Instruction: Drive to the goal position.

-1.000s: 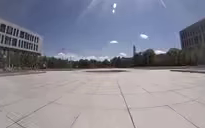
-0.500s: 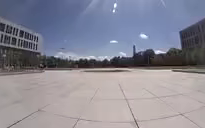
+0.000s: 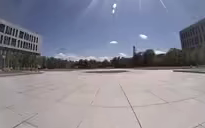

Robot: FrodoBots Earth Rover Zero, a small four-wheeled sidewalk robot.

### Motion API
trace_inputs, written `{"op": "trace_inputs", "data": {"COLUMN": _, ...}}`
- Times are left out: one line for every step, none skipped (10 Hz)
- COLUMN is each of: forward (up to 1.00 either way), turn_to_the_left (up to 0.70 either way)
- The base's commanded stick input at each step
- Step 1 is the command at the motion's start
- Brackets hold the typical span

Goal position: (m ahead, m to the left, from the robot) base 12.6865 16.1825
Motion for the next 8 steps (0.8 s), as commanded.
{"op": "trace_inputs", "data": {"forward": 0.66, "turn_to_the_left": 0.00}}
{"op": "trace_inputs", "data": {"forward": 0.66, "turn_to_the_left": 0.00}}
{"op": "trace_inputs", "data": {"forward": 0.66, "turn_to_the_left": 0.00}}
{"op": "trace_inputs", "data": {"forward": 0.66, "turn_to_the_left": 0.00}}
{"op": "trace_inputs", "data": {"forward": 0.66, "turn_to_the_left": 0.00}}
{"op": "trace_inputs", "data": {"forward": 0.66, "turn_to_the_left": 0.00}}
{"op": "trace_inputs", "data": {"forward": 0.66, "turn_to_the_left": 0.00}}
{"op": "trace_inputs", "data": {"forward": 0.62, "turn_to_the_left": 0.00}}
